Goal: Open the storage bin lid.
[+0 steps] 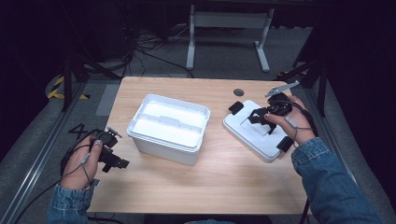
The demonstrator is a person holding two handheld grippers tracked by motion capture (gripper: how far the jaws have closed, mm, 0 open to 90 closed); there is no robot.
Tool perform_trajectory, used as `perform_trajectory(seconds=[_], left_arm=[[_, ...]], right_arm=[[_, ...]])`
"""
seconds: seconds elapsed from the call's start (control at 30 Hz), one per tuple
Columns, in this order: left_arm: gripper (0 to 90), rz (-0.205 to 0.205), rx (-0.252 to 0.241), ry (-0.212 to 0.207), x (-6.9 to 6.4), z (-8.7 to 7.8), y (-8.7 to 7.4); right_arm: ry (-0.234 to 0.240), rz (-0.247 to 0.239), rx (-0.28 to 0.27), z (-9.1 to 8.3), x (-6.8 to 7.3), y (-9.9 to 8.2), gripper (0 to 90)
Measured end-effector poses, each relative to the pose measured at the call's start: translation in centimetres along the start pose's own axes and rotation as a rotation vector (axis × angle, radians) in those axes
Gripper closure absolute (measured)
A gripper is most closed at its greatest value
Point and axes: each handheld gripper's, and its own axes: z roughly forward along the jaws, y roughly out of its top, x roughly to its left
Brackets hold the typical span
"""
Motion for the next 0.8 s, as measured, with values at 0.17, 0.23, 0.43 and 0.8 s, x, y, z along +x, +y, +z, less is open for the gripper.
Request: perform_trajectory(seconds=[0.17,0.23,0.43,0.8], left_arm=[[19.2,0.006,-0.002,-0.005,-0.2,0.1,0.2],[19.2,0.009,-0.002,-0.002,-0.2,0.1,0.2],[19.2,0.014,-0.004,-0.012,-0.1,0.0,0.2],[19.1,0.026,-0.004,-0.014,-0.1,0.0,0.2]], right_arm=[[0.028,-0.029,0.006,0.1,2.4,-0.5,44.9],[0.036,-0.034,0.006,0.1,3.1,-0.7,44.9],[0.064,-0.052,0.005,0.2,5.1,-1.5,44.9],[0.098,-0.069,0.002,1.9,8.0,-3.7,44.5]])
